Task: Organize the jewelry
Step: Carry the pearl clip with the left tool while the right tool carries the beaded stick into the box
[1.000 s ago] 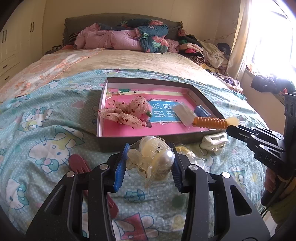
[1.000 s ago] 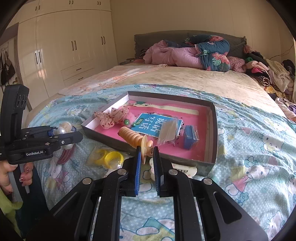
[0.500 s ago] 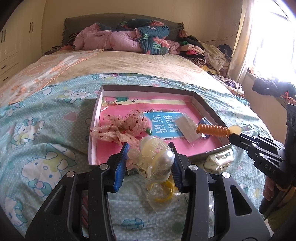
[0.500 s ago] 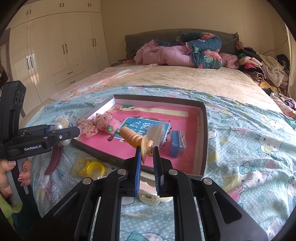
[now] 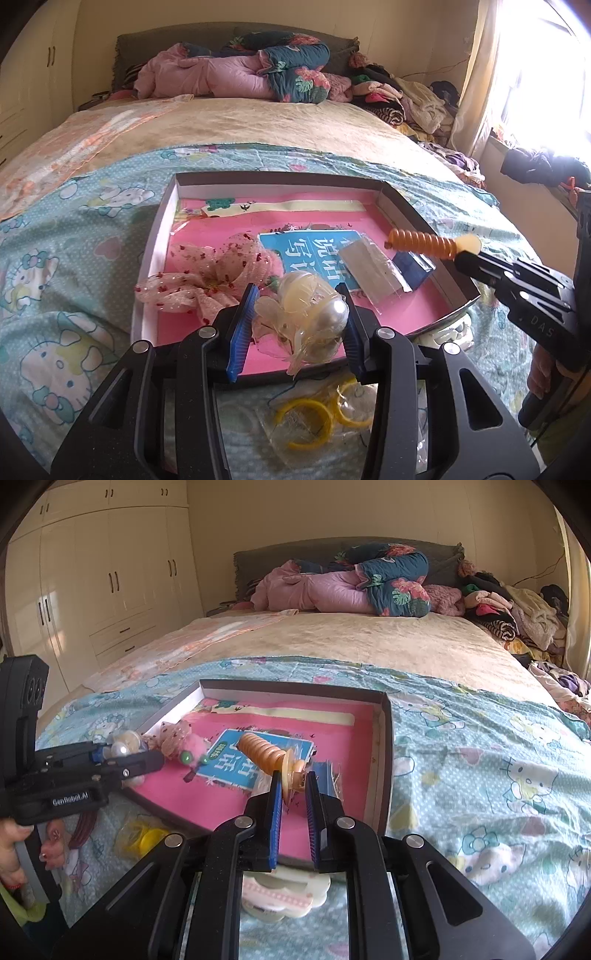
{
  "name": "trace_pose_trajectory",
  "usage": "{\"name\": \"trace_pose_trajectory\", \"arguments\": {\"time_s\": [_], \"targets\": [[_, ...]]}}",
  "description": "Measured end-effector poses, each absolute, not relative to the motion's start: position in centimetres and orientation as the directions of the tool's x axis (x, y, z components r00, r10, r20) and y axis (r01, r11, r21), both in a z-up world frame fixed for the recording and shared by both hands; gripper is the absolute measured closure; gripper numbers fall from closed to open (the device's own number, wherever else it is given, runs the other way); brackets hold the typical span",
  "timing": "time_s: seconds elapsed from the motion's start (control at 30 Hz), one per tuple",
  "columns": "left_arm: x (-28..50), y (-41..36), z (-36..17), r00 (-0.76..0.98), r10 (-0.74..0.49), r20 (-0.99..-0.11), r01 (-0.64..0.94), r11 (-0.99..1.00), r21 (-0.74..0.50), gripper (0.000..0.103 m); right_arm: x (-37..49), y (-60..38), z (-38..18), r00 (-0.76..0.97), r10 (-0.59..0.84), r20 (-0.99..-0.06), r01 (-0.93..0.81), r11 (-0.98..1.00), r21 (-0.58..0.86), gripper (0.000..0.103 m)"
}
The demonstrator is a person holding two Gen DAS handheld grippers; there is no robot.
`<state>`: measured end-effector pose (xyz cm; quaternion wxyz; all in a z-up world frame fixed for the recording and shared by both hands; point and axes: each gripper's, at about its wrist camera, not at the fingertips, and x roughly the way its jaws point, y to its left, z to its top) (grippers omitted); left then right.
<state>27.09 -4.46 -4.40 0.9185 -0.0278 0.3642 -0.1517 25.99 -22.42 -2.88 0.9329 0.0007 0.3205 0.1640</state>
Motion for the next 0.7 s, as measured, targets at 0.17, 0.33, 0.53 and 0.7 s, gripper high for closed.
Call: {"name": "trace_pose_trajectory", "arguments": {"time_s": [0.17, 0.33, 0.53, 0.7], "targets": [[27.7, -5.1, -5.0, 0.677, -0.306, -0.67, 0.27, 0.949, -0.161, 0.069, 27.5, -22.4, -2.9, 0.742, 0.298, -0.6, -0.294, 0.95, 0.108, 0.091], [28.4, -5.4, -5.6, 0.666, -0.314, -0.677, 0.273, 0.947, -0.171, 0.069, 29.3, -22.0, -3.2, 0.74, 0.285, -0.609, -0.284, 0.953, 0.101, 0.091], [29.1, -6.0, -6.5, 0.65, -0.323, -0.688, 0.281, 0.943, -0.177, 0.069, 31.4, -21.4, -3.9, 0.727, 0.266, -0.633, -0.278, 0.957, 0.083, 0.091], [29.5, -6.5, -7.0, 0.638, -0.331, -0.696, 0.292, 0.939, -0.179, 0.069, 33.0, -21.4, -4.5, 0.72, 0.227, -0.656, -0.248, 0.967, 0.062, 0.091]]}}
